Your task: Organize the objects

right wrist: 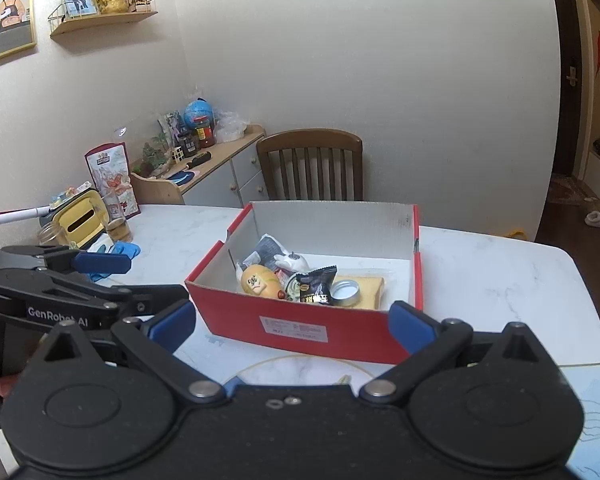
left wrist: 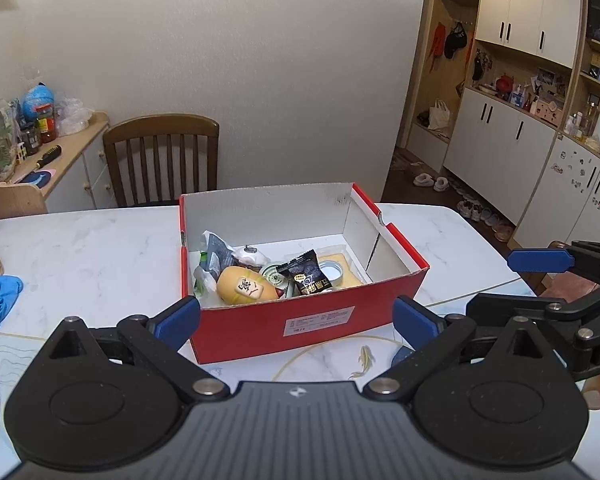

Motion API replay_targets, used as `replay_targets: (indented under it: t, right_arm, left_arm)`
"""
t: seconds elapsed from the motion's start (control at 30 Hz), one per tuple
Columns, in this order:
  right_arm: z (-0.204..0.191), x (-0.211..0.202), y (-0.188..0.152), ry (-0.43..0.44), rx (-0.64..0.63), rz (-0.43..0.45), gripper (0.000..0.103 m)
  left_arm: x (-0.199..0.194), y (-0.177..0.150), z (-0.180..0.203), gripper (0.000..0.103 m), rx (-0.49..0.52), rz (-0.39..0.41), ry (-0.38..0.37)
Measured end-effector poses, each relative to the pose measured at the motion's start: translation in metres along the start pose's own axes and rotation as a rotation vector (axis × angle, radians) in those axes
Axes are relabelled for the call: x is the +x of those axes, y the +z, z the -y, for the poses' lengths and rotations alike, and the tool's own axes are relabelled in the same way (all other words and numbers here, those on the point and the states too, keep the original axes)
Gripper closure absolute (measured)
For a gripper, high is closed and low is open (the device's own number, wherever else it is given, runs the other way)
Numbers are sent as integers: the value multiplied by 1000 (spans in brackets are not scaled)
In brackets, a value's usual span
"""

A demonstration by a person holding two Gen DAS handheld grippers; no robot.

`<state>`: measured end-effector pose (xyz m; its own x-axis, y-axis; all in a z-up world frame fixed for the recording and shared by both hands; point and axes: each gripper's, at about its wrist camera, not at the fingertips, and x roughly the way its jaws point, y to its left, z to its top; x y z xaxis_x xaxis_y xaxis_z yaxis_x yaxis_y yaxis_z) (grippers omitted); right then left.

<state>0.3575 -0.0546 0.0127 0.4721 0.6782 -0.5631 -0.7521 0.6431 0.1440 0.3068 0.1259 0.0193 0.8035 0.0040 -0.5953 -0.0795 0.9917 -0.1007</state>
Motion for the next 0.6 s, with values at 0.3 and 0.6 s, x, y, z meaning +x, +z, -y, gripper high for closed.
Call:
replay_targets:
  t: [0.3, 0.6]
  right_arm:
    - [2, -13, -12, -4, 7, -4, 0]
    - [8, -17, -25, -6, 39, -23, 0]
  left_arm:
    - [-10, -9, 10, 0, 24, 14, 28]
    - [-8, -18, 15, 0, 32, -3, 22]
